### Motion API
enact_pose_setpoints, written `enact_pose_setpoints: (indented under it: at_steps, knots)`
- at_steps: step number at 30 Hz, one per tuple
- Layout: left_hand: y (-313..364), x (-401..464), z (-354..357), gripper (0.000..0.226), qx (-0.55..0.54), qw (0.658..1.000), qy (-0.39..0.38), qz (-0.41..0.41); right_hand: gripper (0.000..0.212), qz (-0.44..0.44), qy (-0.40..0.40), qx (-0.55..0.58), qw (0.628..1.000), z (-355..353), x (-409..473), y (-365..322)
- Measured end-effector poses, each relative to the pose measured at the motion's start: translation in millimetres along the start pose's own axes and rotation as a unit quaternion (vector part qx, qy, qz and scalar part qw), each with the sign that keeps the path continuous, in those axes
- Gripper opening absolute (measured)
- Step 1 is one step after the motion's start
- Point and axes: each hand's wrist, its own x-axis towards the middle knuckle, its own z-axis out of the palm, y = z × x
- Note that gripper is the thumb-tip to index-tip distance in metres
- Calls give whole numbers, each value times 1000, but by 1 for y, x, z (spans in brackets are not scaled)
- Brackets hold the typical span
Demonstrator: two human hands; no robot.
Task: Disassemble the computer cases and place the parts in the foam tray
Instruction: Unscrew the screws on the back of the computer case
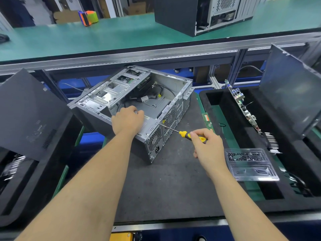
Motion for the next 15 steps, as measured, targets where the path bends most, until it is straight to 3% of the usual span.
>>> enact_pose_setpoints:
  at_steps: [7,9,12,15]
  knots:
    - [-1,0,0,40,-1,1000,2,0,16,18,-8,67,998,5,-4,1]
    - [-1,0,0,40,-3,1000,3,0,2,67,-14,82,994,5,-2,2]
    - [-1,0,0,39,-5,1000,3,1,30,103,-29,52,993,4,0,4]
    - [0,0,0,40,-4,1000,3,0,23,53,-20,17,998,2,-1,5]
